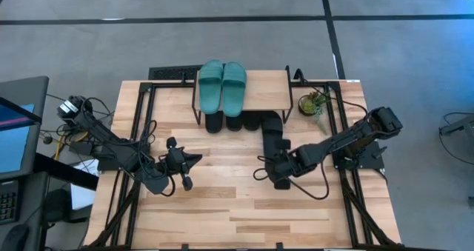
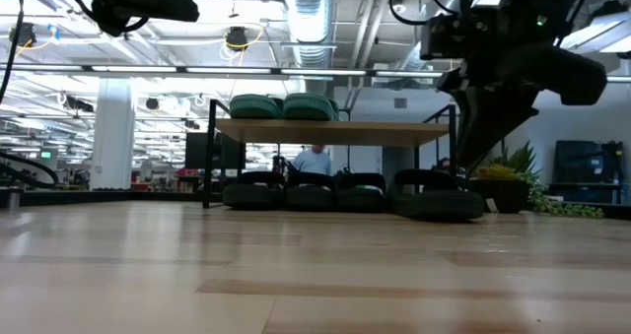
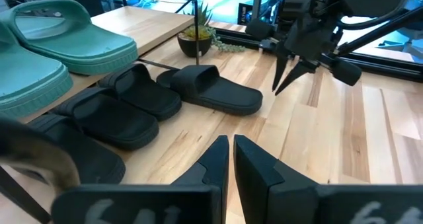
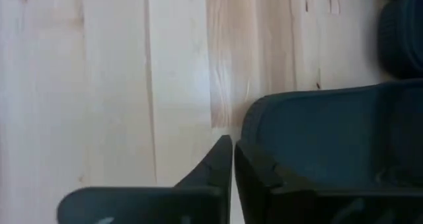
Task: Pick and place slides into the shelf
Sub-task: Put the black slide under the shelf
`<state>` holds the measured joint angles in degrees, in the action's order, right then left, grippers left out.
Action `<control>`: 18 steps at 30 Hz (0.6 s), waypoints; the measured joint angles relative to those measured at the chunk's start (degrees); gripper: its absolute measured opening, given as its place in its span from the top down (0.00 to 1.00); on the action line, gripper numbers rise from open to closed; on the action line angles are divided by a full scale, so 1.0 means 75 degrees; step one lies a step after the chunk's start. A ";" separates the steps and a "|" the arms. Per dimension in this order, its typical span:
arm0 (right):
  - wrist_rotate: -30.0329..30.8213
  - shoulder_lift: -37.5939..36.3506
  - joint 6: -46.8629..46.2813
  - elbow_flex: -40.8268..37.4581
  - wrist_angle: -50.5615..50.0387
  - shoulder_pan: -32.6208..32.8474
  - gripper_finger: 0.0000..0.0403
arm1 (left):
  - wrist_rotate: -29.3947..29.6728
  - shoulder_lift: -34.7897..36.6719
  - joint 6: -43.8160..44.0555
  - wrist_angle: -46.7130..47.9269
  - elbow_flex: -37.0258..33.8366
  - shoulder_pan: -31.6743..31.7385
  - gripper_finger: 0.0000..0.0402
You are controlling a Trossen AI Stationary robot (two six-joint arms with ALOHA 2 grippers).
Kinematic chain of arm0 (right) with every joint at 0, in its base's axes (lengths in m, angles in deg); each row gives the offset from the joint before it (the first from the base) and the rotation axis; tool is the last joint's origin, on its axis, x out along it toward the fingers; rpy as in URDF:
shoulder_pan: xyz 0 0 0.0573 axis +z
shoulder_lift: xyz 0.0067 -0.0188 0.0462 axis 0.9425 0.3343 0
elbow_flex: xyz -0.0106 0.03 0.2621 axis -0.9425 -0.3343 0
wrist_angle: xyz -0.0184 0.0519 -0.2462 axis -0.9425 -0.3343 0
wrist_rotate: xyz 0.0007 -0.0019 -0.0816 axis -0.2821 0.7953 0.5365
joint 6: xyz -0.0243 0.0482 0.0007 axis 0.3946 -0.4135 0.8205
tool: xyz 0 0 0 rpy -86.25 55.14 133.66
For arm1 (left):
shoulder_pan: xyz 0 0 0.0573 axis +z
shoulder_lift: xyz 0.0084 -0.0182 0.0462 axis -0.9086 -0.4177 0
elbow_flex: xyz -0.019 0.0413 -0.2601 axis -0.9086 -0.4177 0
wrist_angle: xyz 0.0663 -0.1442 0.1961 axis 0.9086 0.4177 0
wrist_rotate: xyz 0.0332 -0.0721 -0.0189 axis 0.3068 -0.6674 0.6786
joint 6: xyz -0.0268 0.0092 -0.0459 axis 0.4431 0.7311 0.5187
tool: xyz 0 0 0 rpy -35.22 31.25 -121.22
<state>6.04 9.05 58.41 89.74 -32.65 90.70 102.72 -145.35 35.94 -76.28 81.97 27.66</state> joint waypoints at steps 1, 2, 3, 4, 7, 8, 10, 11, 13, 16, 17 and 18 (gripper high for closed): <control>0.0000 0.0000 0.0000 0.0000 0.0002 -0.0004 0.95 | -0.0013 0.0000 0.0005 0.0000 0.0000 0.0000 0.97; 0.0000 0.0000 0.0000 0.0000 0.0000 -0.0015 0.94 | -0.0017 0.0003 0.0036 0.0000 0.0000 0.0000 0.97; 0.0001 0.0000 0.0001 0.0000 0.0000 -0.0015 0.94 | -0.0021 0.0003 0.0048 0.0002 0.0000 0.0000 0.97; 0.0000 0.0000 0.0003 0.0000 0.0000 -0.0015 0.94 | -0.0020 0.0002 0.0050 0.0000 0.0000 0.0000 0.97; -0.0010 0.0000 0.0002 -0.0078 0.0094 -0.0012 0.99 | -0.0019 0.0003 0.0053 0.0001 0.0000 0.0000 0.97; -0.0015 0.0000 -0.0010 -0.0135 0.0093 -0.0012 0.99 | -0.0018 0.0003 0.0053 0.0000 0.0000 0.0000 0.97; -0.0051 0.0000 -0.0177 -0.0260 0.0127 -0.0009 0.99 | -0.0018 0.0000 0.0053 0.0003 0.0000 -0.0001 0.97; -0.0119 0.0000 -0.0244 -0.0330 0.0161 -0.0009 0.99 | -0.0018 0.0003 0.0053 0.0003 0.0000 0.0000 0.97; -0.0219 0.0000 -0.0363 -0.0470 0.0180 -0.0007 1.00 | -0.0018 0.0002 0.0053 0.0004 0.0000 0.0000 0.97; -0.0227 0.0000 -0.0449 -0.0551 0.0209 -0.0003 1.00 | -0.0015 0.0003 0.0050 0.0006 0.0000 0.0000 0.97; -0.0227 0.0000 -0.0446 -0.0561 0.0212 -0.0003 1.00 | -0.0015 0.0003 0.0050 0.0009 0.0000 0.0000 0.97; -0.0227 0.0000 -0.0445 -0.0562 0.0242 -0.0004 1.00 | -0.0015 0.0003 0.0047 0.0009 0.0000 0.0000 0.97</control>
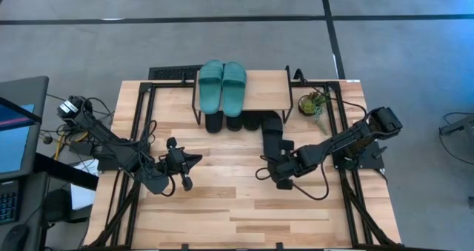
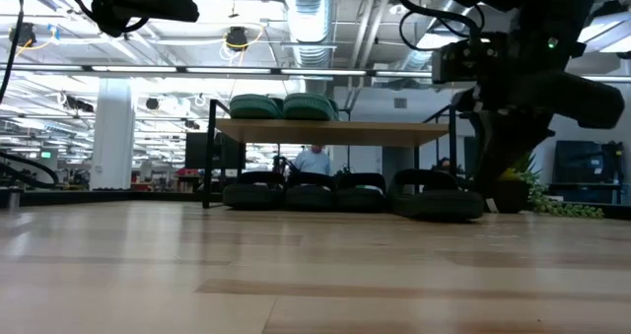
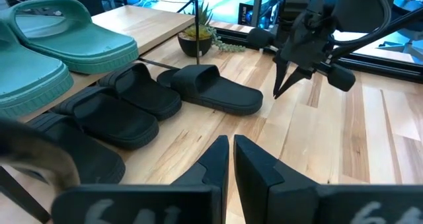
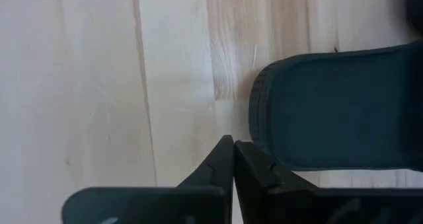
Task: Pick and place slides into the shelf
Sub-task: Put the black slide under the shelf
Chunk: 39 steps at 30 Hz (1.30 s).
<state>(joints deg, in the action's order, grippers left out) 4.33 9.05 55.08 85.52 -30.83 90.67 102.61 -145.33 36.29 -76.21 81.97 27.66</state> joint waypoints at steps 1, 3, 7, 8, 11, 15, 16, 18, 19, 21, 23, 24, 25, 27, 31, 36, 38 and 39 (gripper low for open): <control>0.0003 0.0000 0.0018 0.0000 0.0054 -0.0005 1.00 | 0.0000 0.0000 0.0000 0.0003 0.0000 0.0000 0.97; 0.0012 0.0000 0.0067 0.0000 0.0103 -0.0005 1.00 | 0.0002 -0.0001 0.0000 0.0003 0.0002 0.0000 0.97; 0.0003 0.0000 0.0221 0.0000 0.0214 -0.0067 1.00 | 0.0035 0.0000 0.0000 0.0003 0.0000 0.0000 0.97; 0.0004 0.0000 0.0249 0.0000 0.0215 -0.0076 1.00 | 0.0035 0.0000 0.0000 0.0003 0.0000 0.0000 0.97; 0.0002 0.0000 0.0326 0.0000 0.0212 -0.0139 1.00 | 0.0035 -0.0002 -0.0003 0.0005 0.0000 0.0000 0.97; -0.0012 0.0000 0.0471 -0.0003 0.0215 -0.0212 1.00 | 0.0038 0.0000 0.0000 0.0003 0.0000 0.0000 0.97; -0.0012 0.0013 0.0504 -0.0001 0.0215 -0.0214 1.00 | 0.0038 0.0000 0.0000 0.0003 0.0000 0.0000 0.97; -0.0032 0.0115 0.0532 -0.0003 0.0230 -0.0267 1.00 | 0.0038 0.0000 0.0000 0.0003 0.0000 0.0000 0.97; -0.0089 0.0137 0.0534 -0.0013 0.0188 -0.0278 1.00 | 0.0038 0.0000 0.0000 0.0003 0.0000 0.0000 0.97; -0.0178 0.0134 0.0627 -0.0014 0.0241 -0.0279 1.00 | 0.0038 -0.0001 0.0003 0.0001 0.0000 0.0000 0.97; -0.0175 0.0219 0.0674 -0.0003 0.0365 -0.0279 1.00 | 0.0038 0.0000 0.0004 0.0002 0.0000 0.0000 0.97; -0.0181 0.0258 0.0672 -0.0003 0.0379 -0.0279 1.00 | 0.0038 0.0000 0.0006 0.0000 0.0000 0.0000 0.97; -0.0181 0.0262 0.0672 -0.0017 0.0324 -0.0276 1.00 | 0.0038 -0.0001 0.0006 0.0000 0.0000 0.0000 0.97; -0.0178 0.0251 0.0672 -0.0009 0.0411 -0.0279 1.00 | 0.0038 0.0000 0.0009 -0.0003 0.0000 0.0000 0.97; -0.0178 0.0258 0.0672 -0.0009 0.0411 -0.0279 1.00 | 0.0038 0.0000 0.0022 -0.0003 0.0000 0.0000 0.97; -0.0187 0.0259 0.0675 -0.0009 0.0415 -0.0313 1.00 | 0.0038 0.0000 0.0026 -0.0006 0.0000 0.0000 0.97; -0.0185 0.0259 0.0678 -0.0009 0.0416 -0.0361 1.00 | 0.0038 0.0000 0.0029 -0.0003 0.0000 0.0000 0.97; -0.0185 0.0259 0.0681 -0.0009 0.0415 -0.0382 1.00 | 0.0038 -0.0003 0.0029 -0.0005 0.0000 0.0000 0.97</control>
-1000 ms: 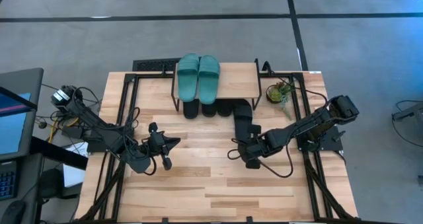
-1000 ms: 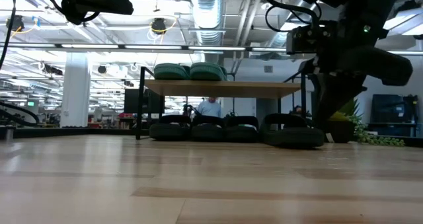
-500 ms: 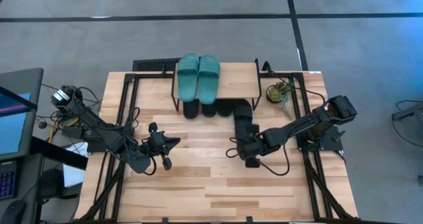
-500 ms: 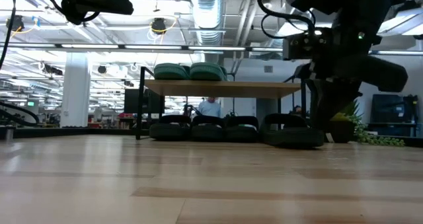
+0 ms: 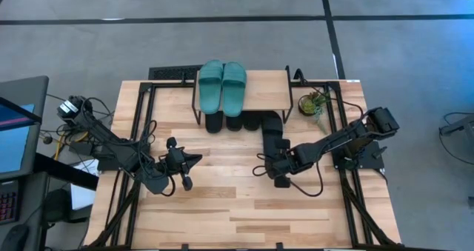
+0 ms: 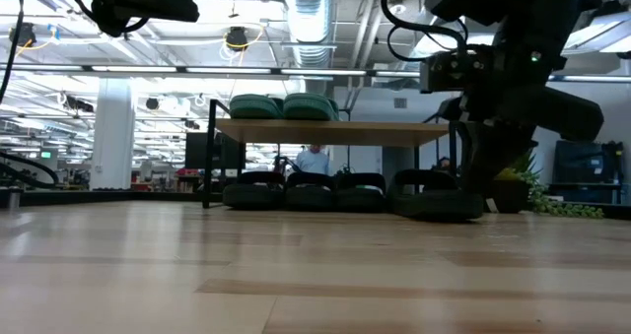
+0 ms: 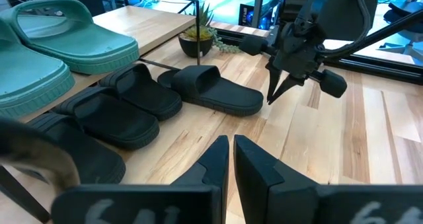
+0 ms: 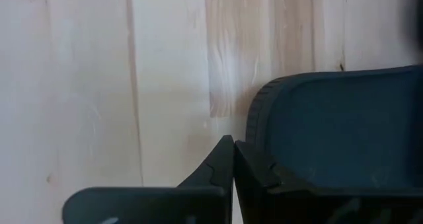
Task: Pick and place slides into the shelf
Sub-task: Put the black slide under the shelf
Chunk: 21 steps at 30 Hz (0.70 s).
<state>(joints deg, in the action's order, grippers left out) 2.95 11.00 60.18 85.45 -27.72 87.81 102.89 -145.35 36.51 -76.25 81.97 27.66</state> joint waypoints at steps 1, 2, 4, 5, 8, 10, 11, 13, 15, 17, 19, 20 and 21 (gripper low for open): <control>-0.0001 0.0000 0.0009 0.0000 -0.0001 -0.0030 1.00 | 0.0000 0.0003 0.0000 0.0000 0.0000 0.0000 0.97; -0.0002 0.0000 0.0031 0.0000 0.0001 -0.0054 1.00 | 0.0000 0.0003 0.0003 0.0000 0.0000 0.0000 0.97; -0.0002 0.0000 0.0052 0.0000 -0.0002 -0.0109 1.00 | -0.0001 0.0003 0.0005 0.0000 0.0000 -0.0003 0.97; -0.0005 0.0000 0.0052 0.0000 0.0001 -0.0138 1.00 | 0.0000 0.0002 0.0017 0.0000 0.0000 -0.0009 0.97; -0.0016 0.0002 0.0055 0.0000 -0.0001 -0.0150 1.00 | -0.0003 0.0002 0.0041 0.0000 0.0000 -0.0050 0.97; -0.0058 0.0003 0.0055 0.0000 -0.0001 -0.0147 1.00 | 0.0000 0.0003 0.0041 0.0000 0.0000 -0.0081 0.97; -0.0130 0.0003 0.0058 0.0000 0.0001 -0.0147 1.00 | 0.0000 0.0003 0.0041 0.0000 0.0000 -0.0090 0.97; -0.0186 0.0003 0.0061 0.0000 -0.0002 -0.0147 1.00 | 0.0000 0.0003 0.0041 0.0000 0.0000 -0.0093 0.97; -0.0188 0.0003 0.0061 0.0000 0.0001 -0.0147 1.00 | 0.0000 0.0003 0.0041 0.0000 0.0000 -0.0093 0.97; -0.0190 0.0004 0.0056 0.0000 0.0001 -0.0147 1.00 | 0.0000 0.0000 0.0041 0.0000 0.0000 -0.0093 0.97; -0.0191 0.0006 0.0058 0.0000 0.0001 -0.0145 1.00 | 0.0000 0.0003 0.0041 0.0000 0.0000 -0.0093 0.97; -0.0188 0.0004 0.0057 0.0000 0.0001 -0.0147 1.00 | 0.0000 0.0003 0.0041 0.0000 0.0000 -0.0093 0.97; -0.0186 0.0006 0.0058 0.0000 0.0001 -0.0147 1.00 | 0.0000 0.0001 0.0041 0.0000 0.0000 -0.0093 0.97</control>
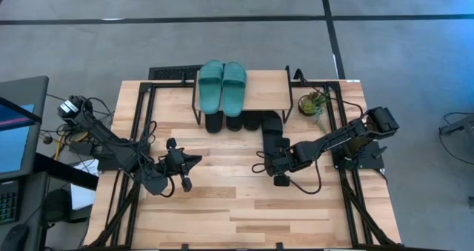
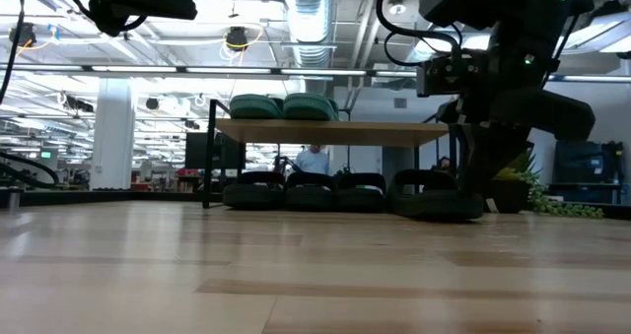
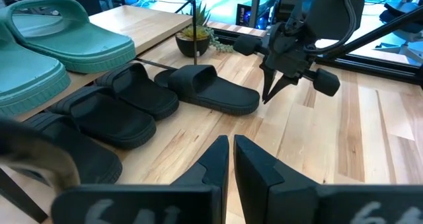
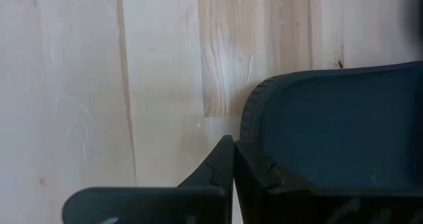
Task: Pick and place slides into the shelf
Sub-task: Put the black slide under the shelf
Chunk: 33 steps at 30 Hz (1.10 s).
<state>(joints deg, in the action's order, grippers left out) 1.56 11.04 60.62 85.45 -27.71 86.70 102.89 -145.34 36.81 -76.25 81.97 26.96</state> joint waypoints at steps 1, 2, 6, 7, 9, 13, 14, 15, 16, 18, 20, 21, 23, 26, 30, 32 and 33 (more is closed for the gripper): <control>0.0016 0.0000 0.0000 0.0000 -0.0003 0.0000 1.00 | 0.0000 0.0002 0.0000 0.0000 0.0000 0.0000 0.97; 0.0033 0.0000 0.0000 0.0000 -0.0006 -0.0004 1.00 | 0.0000 0.0002 0.0000 0.0000 0.0002 0.0000 0.97; 0.0028 0.0000 0.0000 0.0000 -0.0006 -0.0050 1.00 | 0.0000 -0.0001 0.0000 0.0000 0.0000 0.0000 0.97; 0.0037 0.0000 0.0000 -0.0001 -0.0005 -0.0050 1.00 | 0.0000 0.0002 0.0003 0.0000 0.0000 0.0000 0.97; 0.0044 0.0000 -0.0014 -0.0060 0.0061 -0.0050 1.00 | 0.0000 0.0002 0.0018 0.0000 0.0000 0.0000 0.97; -0.0043 0.0000 -0.0113 -0.0314 0.0178 -0.0023 1.00 | 0.0000 0.0000 0.0040 0.0000 0.0000 0.0000 0.97; -0.0041 0.0000 -0.0200 -0.0364 0.0189 -0.0015 1.00 | 0.0000 0.0002 0.0047 0.0000 0.0000 0.0000 0.97; -0.0039 0.0000 -0.0282 -0.0402 0.0184 -0.0016 1.00 | 0.0000 0.0002 0.0048 0.0000 0.0000 0.0000 0.97; -0.0029 0.0005 -0.0350 -0.0418 0.0169 -0.0017 1.00 | 0.0000 0.0002 0.0047 0.0000 0.0000 0.0000 0.97; -0.0011 0.0006 -0.0393 -0.0420 0.0248 -0.0018 1.00 | 0.0000 0.0001 0.0046 0.0000 0.0000 0.0000 0.97; -0.0006 0.0006 -0.0302 -0.0420 0.0341 -0.0032 1.00 | 0.0000 0.0002 0.0041 0.0000 0.0000 0.0000 0.97; -0.0006 0.0006 -0.0264 -0.0420 0.0412 -0.0032 1.00 | 0.0000 0.0002 0.0041 0.0000 0.0000 0.0000 0.97; -0.0003 0.0006 -0.0228 -0.0420 0.0507 -0.0043 1.00 | 0.0000 0.0002 0.0041 0.0002 0.0000 0.0000 0.97; -0.0006 0.0005 -0.0118 -0.0480 0.0583 -0.0147 1.00 | 0.0000 0.0002 0.0041 0.0000 0.0000 0.0000 0.97; -0.0016 0.0004 -0.0012 -0.0513 0.0602 -0.0393 1.00 | 0.0017 0.0002 0.0041 0.0003 0.0000 0.0000 0.97; -0.0003 0.0006 0.0109 -0.0513 0.0665 -0.0532 1.00 | 0.0017 0.0002 0.0041 0.0003 0.0000 0.0000 0.97; -0.0003 0.0005 0.0145 -0.0513 0.0701 -0.0601 1.00 | 0.0019 0.0002 0.0041 0.0003 0.0000 0.0000 0.97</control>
<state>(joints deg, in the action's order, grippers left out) 1.54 11.07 61.71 81.61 -22.45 82.19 103.04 -145.33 37.12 -76.23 81.97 26.96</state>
